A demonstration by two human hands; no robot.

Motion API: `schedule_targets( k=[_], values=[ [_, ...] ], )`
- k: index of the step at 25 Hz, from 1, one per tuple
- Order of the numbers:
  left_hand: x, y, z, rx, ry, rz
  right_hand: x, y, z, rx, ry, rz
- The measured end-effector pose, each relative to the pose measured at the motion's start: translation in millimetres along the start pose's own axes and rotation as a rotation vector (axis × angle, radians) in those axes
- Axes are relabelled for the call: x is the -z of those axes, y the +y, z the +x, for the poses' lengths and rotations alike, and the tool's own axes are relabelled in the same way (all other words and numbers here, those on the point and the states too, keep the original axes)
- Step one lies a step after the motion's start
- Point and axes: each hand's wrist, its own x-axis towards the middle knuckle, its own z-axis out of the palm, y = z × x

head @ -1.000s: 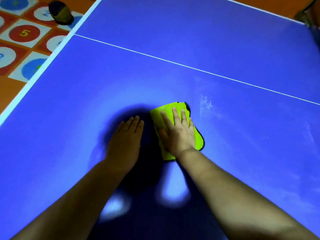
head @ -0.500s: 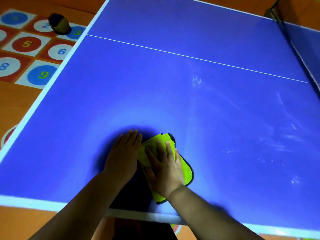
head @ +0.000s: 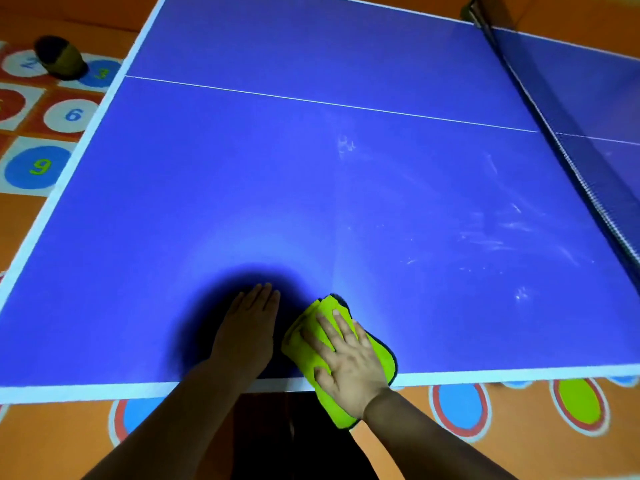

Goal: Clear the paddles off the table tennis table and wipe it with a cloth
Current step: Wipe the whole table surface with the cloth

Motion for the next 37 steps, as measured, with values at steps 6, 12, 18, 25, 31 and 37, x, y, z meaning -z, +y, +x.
schedule_targets(
  k=[6, 12, 18, 25, 31, 37],
  values=[
    [-0.4, -3.7, 41.4, 0.042, 0.049, 0.022, 10.9, 41.1, 76.2, -0.110, -0.010, 0.005],
    [15.2, -2.7, 131.3, 0.152, -0.001, -0.044, 27.1, 103.4, 191.7, -0.061, 0.004, 0.027],
    [43.9, 2.9, 243.6, 0.372, 0.006, -0.067, 48.4, 172.6, 324.2, 0.026, -0.069, -0.001],
    [57.5, -4.8, 344.3, 0.340, -0.113, 0.029, 67.4, 243.2, 488.6, 0.028, -0.008, 0.070],
    [62.5, 5.0, 365.1, 0.373, -0.160, 0.098, 73.2, 286.3, 567.4, -0.032, 0.056, 0.080],
    [62.4, 12.0, 370.4, 0.444, -0.173, 0.119, 76.1, 337.2, 551.1, -0.151, 0.025, 0.141]
  ],
)
